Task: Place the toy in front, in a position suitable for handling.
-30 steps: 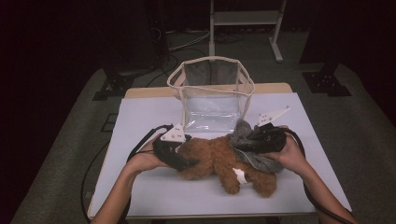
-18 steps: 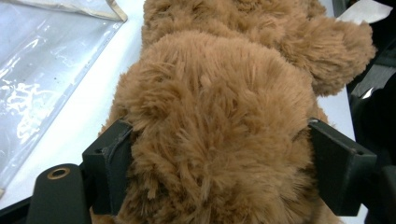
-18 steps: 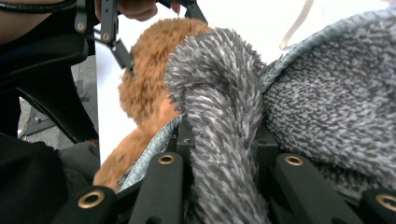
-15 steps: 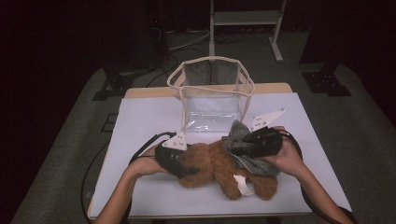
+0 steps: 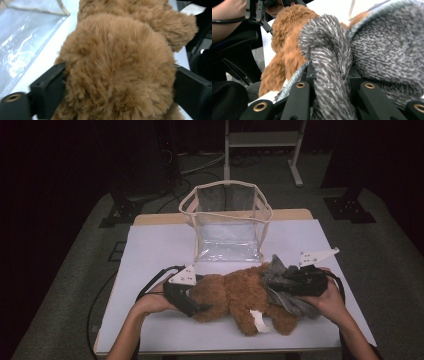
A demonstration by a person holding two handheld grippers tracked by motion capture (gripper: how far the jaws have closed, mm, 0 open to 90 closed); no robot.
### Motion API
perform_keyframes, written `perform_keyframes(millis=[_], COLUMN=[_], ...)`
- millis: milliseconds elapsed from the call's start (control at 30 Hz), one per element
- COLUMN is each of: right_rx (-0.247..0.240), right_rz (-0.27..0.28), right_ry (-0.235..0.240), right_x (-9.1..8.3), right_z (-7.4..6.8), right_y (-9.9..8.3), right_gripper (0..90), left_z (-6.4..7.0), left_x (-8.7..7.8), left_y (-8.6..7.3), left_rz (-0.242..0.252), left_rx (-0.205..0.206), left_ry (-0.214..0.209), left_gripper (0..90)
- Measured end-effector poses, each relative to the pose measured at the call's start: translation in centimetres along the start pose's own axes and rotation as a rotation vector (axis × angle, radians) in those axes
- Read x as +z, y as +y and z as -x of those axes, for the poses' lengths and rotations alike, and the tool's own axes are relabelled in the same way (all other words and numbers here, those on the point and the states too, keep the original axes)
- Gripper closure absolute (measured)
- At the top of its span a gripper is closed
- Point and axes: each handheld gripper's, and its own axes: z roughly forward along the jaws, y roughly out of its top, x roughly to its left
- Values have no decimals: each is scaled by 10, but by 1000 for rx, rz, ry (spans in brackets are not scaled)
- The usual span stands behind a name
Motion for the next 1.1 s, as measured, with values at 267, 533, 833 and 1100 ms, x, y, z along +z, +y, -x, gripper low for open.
perform_keyframes(millis=[267, 533, 833, 1100], right_rx=[75, 56, 95, -92], right_rz=[-18, -7, -37, -7], right_ry=[20, -8, -5, 4], right_x=[3, 5, -8, -4], right_z=[5, 11, 11, -18], right_y=[-34, -20, -47, 22], right_gripper=[702, 706, 710, 710], left_z=[2, -6, -6, -1], left_x=[7, 9, 7, 7], left_y=[-4, 19, 4, 4], left_rz=[26, -4, 71, 79], left_rx=[26, 118, 94, 108], left_ry=[25, 66, 48, 63], left_gripper=[126, 218, 197, 194])
